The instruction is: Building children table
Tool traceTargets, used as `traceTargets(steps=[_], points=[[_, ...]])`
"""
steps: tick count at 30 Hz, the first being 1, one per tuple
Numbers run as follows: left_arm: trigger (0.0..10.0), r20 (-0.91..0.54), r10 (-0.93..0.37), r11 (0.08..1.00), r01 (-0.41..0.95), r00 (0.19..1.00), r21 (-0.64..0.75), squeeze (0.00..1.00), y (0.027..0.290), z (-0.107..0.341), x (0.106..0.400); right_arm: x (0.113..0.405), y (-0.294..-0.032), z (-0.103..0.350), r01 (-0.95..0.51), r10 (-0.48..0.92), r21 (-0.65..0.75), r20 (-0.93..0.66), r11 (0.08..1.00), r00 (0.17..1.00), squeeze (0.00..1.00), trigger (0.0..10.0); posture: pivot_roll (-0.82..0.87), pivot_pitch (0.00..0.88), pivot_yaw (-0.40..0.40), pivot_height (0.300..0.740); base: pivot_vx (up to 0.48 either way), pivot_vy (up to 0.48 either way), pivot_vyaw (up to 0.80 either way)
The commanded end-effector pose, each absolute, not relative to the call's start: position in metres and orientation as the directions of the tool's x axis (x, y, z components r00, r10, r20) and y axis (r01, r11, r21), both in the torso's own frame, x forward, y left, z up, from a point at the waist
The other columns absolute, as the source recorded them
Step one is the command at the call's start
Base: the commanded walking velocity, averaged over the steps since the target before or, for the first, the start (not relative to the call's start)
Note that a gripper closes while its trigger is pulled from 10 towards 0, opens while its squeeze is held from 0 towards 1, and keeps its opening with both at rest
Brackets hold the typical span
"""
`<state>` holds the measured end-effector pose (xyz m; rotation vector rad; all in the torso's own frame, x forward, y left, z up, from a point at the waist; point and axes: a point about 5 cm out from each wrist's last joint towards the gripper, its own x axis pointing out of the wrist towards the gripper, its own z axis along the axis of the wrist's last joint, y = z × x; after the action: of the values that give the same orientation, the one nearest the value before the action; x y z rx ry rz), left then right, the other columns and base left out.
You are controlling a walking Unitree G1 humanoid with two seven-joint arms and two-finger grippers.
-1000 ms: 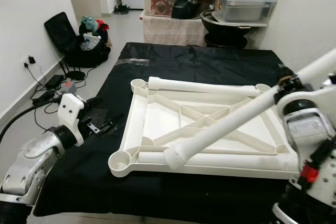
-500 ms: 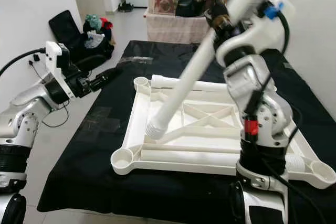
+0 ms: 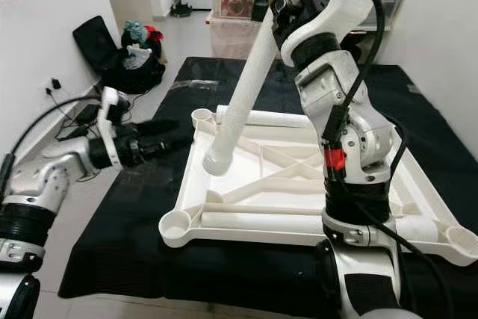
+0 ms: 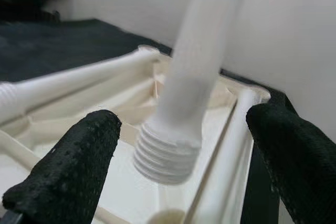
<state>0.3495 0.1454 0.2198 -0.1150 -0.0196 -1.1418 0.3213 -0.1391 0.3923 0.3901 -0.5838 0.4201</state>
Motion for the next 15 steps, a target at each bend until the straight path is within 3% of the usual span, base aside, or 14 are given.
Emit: traceTargets(steps=[1,15], points=[[10.0,0.019,-0.920,0.389,0.919,0.391,-0.062,0.00,0.142,0.215,0.352,0.318,-0.123,0.406,-0.548,0.319,0.194,0.638,0.814,0.701,0.00,0.0,-0.03,0.000,0.036,0.740,0.000,0.000,0.00],[10.0,-0.028,-0.900,0.435,0.900,0.435,-0.011,0.00,0.147,0.208,0.362,0.311,-0.094,0.421,-0.687,0.422,0.204,0.659,0.697,0.623,0.00,0.0,-0.04,0.000,0.043,0.740,0.000,0.000,0.00]])
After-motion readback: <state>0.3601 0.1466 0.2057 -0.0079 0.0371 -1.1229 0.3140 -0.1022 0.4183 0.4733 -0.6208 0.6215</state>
